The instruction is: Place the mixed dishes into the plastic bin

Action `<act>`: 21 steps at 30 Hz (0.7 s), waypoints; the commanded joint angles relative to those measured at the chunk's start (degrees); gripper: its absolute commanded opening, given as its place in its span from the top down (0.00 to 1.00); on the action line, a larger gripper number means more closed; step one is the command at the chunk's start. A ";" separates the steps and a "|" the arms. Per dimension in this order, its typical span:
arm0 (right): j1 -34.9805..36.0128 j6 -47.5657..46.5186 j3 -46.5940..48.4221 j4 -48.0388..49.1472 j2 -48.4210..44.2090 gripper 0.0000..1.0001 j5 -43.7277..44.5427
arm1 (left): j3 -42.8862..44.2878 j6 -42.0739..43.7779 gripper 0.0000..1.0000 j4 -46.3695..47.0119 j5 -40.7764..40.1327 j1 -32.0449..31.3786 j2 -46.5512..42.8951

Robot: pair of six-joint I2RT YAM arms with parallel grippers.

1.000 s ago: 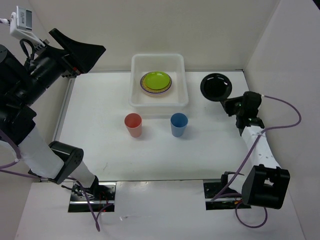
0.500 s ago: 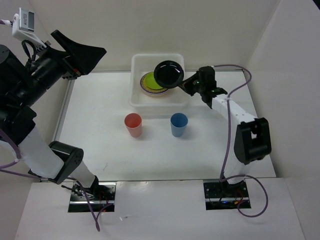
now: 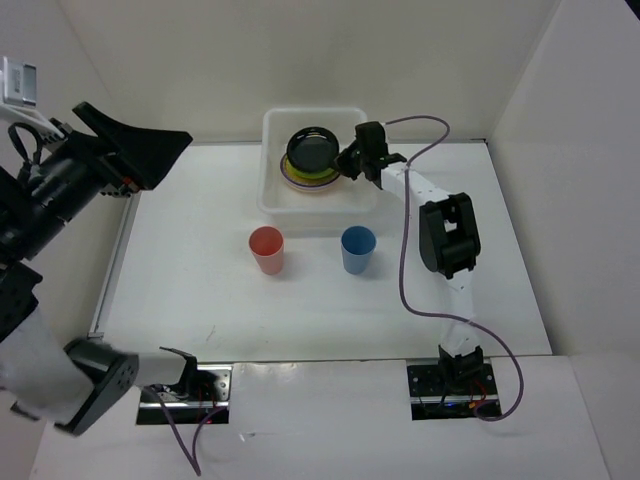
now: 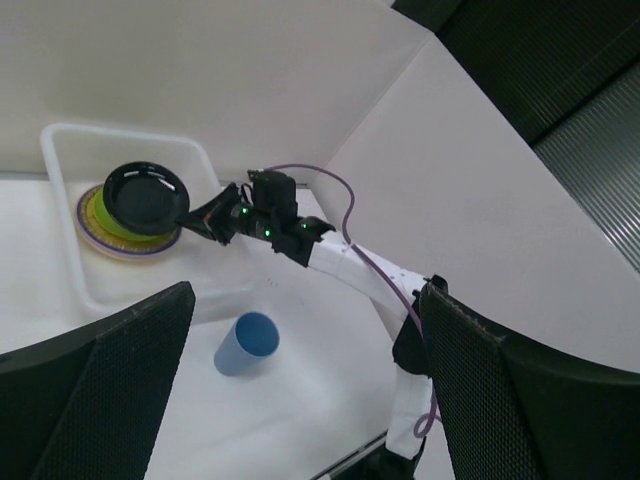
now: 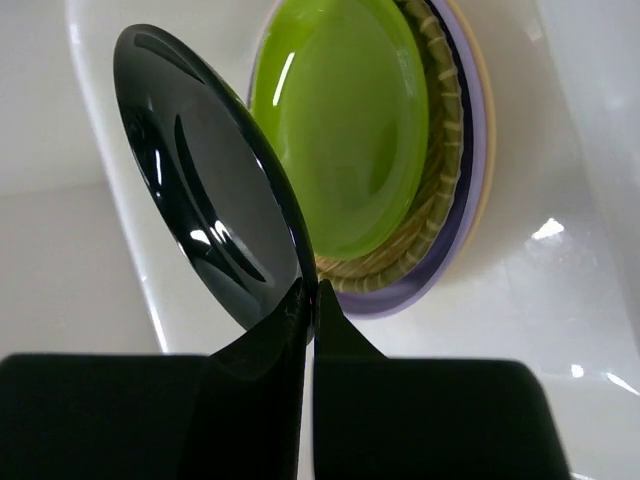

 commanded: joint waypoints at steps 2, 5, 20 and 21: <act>1.43 -1.28 8.37 -4.79 4.13 1.00 2.68 | -31.15 -1.45 0.01 22.78 -0.20 0.22 -18.23; 1.96 -1.28 11.97 -6.47 6.69 1.00 3.21 | -56.40 -9.71 0.01 39.23 -1.43 0.22 -30.21; 3.02 -4.61 43.76 -25.79 23.80 0.81 9.45 | -89.67 -6.30 0.01 39.80 2.61 0.22 -23.77; 3.02 -5.14 48.32 -28.51 26.01 0.75 10.24 | -91.07 -5.60 0.01 39.80 1.83 0.22 -23.06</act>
